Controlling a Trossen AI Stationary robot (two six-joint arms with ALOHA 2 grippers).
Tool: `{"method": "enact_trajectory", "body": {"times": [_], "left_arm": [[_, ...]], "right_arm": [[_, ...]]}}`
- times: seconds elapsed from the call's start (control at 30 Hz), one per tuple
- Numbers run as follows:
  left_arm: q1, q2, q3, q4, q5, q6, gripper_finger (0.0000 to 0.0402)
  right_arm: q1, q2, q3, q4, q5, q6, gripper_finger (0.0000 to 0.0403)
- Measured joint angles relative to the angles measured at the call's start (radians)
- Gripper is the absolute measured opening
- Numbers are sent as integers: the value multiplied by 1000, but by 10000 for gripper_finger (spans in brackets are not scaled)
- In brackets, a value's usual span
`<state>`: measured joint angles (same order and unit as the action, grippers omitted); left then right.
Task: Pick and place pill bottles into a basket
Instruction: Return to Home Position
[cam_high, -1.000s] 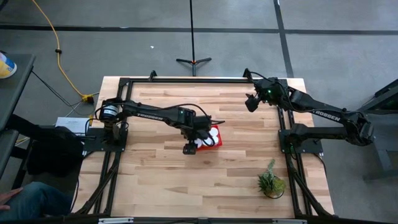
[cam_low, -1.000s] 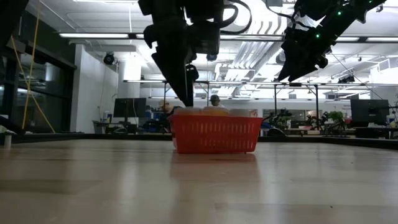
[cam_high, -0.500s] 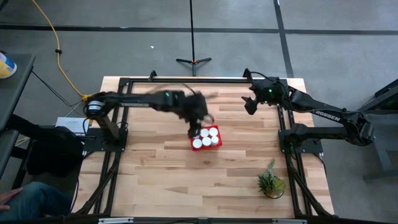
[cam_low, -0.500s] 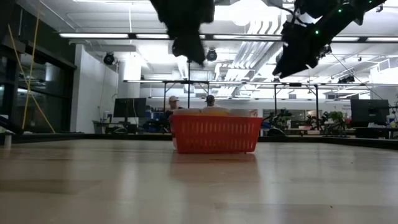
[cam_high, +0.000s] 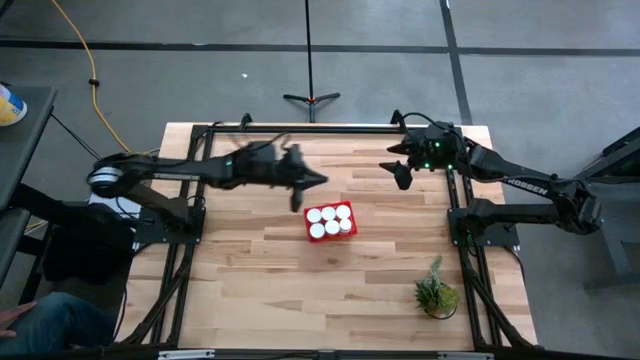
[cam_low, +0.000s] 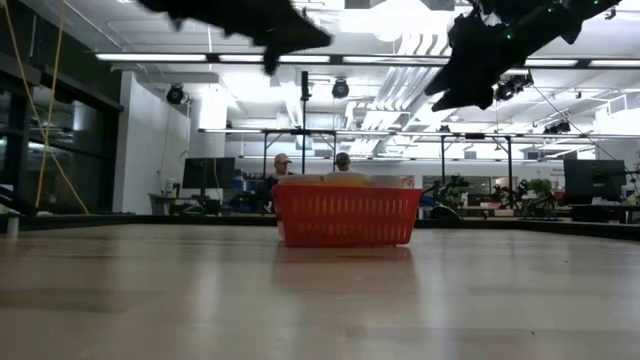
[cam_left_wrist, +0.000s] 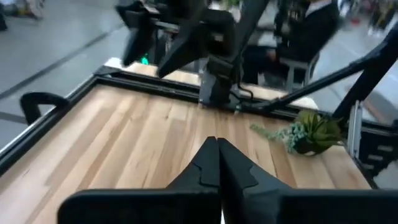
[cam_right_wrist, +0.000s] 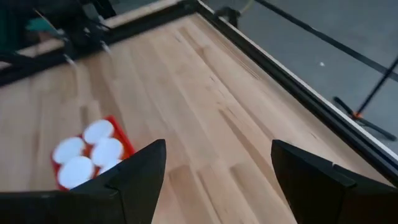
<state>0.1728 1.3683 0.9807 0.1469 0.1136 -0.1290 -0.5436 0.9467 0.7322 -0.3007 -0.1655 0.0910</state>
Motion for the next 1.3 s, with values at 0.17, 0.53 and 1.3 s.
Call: {"method": "enact_trajectory", "body": {"times": [0.17, 0.53, 1.3], "left_arm": [[4, -239, -283, 154, -38, -29, 43], [-6, -760, -739, 242, -28, -15, 27], [-23, -1027, -885, 112, 4, 1, 23]], "right_arm": [[24, 0, 0, 58, -7, 36, 281], [81, 14, 0, 131, -9, 81, 281], [367, -314, -533, 775, 49, 158, 5]]}}
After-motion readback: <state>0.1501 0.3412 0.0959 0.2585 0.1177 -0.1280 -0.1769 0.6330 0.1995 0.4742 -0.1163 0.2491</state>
